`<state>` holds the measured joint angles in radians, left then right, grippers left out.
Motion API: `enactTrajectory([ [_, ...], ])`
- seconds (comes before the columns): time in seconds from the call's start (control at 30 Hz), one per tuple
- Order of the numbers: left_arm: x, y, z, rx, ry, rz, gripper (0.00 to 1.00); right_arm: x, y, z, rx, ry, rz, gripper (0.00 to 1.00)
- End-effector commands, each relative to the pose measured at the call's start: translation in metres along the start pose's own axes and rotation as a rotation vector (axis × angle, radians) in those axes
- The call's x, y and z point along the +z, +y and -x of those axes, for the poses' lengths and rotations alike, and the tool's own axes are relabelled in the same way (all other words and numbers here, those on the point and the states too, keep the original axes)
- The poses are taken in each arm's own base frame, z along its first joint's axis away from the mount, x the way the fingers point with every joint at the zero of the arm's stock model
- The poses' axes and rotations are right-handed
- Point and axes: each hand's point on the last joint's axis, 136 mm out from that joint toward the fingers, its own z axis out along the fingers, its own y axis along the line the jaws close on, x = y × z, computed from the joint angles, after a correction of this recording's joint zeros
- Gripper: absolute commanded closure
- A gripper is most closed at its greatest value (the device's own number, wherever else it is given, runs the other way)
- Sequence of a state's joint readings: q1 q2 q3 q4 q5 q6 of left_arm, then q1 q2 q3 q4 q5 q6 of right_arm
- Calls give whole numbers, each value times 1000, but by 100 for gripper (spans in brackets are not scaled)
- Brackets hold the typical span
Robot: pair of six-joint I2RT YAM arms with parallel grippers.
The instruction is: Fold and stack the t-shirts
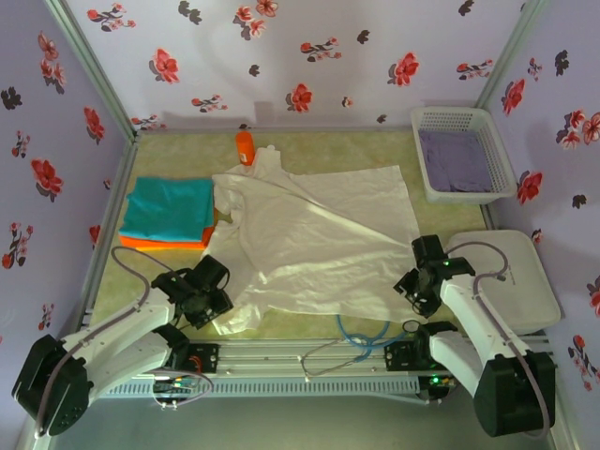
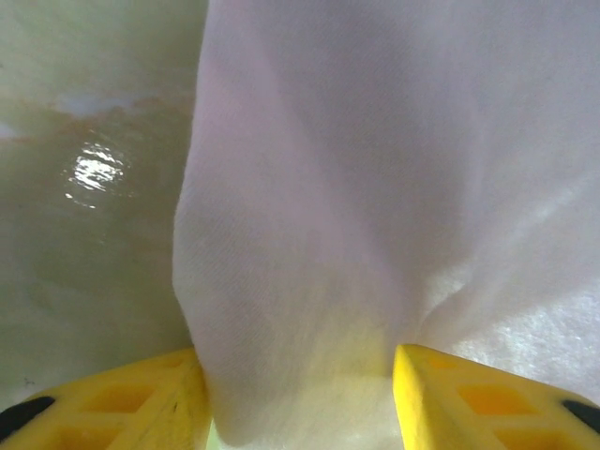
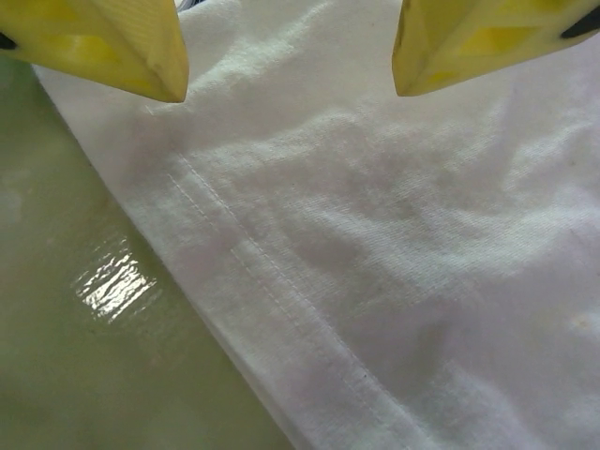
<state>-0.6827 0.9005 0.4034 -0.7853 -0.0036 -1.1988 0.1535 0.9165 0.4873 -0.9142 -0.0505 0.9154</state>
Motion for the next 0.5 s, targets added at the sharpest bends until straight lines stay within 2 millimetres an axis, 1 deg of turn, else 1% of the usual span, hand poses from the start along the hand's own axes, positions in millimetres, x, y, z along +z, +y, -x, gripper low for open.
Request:
enactTrajectory([
  [0.0,6,3,1,6,-13,15,48,2,-6,0,11,-6,-42,41],
  [0.2,6,1,2,13,-14,13,48,5,3,-3,-6,16,-46,40],
  [0.27,5,0,2,13,-14,10,48,7,9,-4,24,19,-26,40],
  [0.37,3,-1,3,17,-15,7,48,6,16,-5,93,-8,8,36],
  [0.47,2,-1,3,19,-17,4,48,9,14,-4,159,-37,8,34],
])
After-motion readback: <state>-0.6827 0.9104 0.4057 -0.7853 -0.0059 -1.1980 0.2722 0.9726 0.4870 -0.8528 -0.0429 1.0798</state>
